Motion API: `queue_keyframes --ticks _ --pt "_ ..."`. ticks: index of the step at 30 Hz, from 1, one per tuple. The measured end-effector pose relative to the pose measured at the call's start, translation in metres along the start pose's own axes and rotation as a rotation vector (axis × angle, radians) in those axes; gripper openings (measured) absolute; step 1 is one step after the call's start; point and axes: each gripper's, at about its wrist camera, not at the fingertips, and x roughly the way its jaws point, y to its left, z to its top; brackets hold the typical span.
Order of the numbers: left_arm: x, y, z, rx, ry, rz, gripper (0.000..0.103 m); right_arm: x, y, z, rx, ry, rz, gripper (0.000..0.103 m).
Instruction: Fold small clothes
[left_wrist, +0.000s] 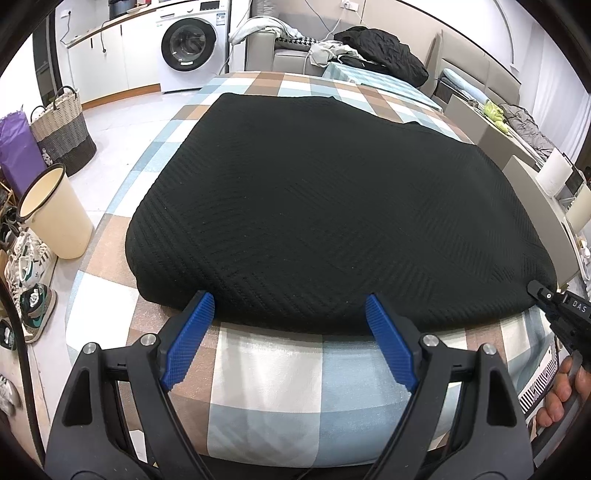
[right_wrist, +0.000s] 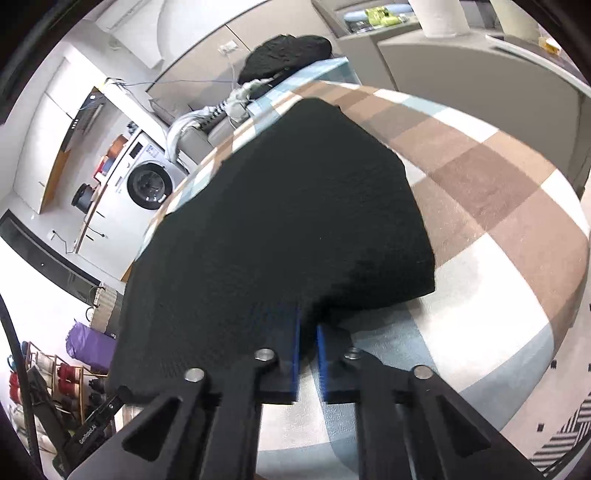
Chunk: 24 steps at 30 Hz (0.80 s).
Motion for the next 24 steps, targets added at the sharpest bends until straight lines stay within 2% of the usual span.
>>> queue_keyframes --ticks 3,8,14,20,21,23,24 --pt "-0.002 0.002 -0.001 0.000 0.000 0.002 0.082 -0.005 0.001 -0.003 -0.023 -0.030 -0.016 0.005" --pt "-0.005 0.012 -0.005 -0.031 0.015 -0.020 0.082 0.005 -0.003 -0.007 -0.014 -0.012 -0.021 0.005" --pt "0.003 0.038 -0.009 -0.194 0.063 -0.179 0.082 0.008 -0.003 -0.008 -0.020 -0.002 -0.017 0.005" --pt "0.014 0.056 0.004 -0.292 0.025 -0.194 0.081 0.010 -0.001 -0.006 -0.026 -0.003 -0.017 0.005" --pt "0.015 0.057 0.006 -0.301 0.021 -0.188 0.076 0.010 -0.002 -0.005 -0.026 -0.003 -0.017 0.005" --pt "0.019 0.057 0.009 -0.310 0.010 -0.146 0.059 0.011 -0.001 -0.005 -0.031 -0.005 -0.019 0.005" --pt "0.020 0.057 0.010 -0.309 0.008 -0.127 0.040 0.011 -0.002 -0.005 -0.029 -0.005 -0.017 0.005"
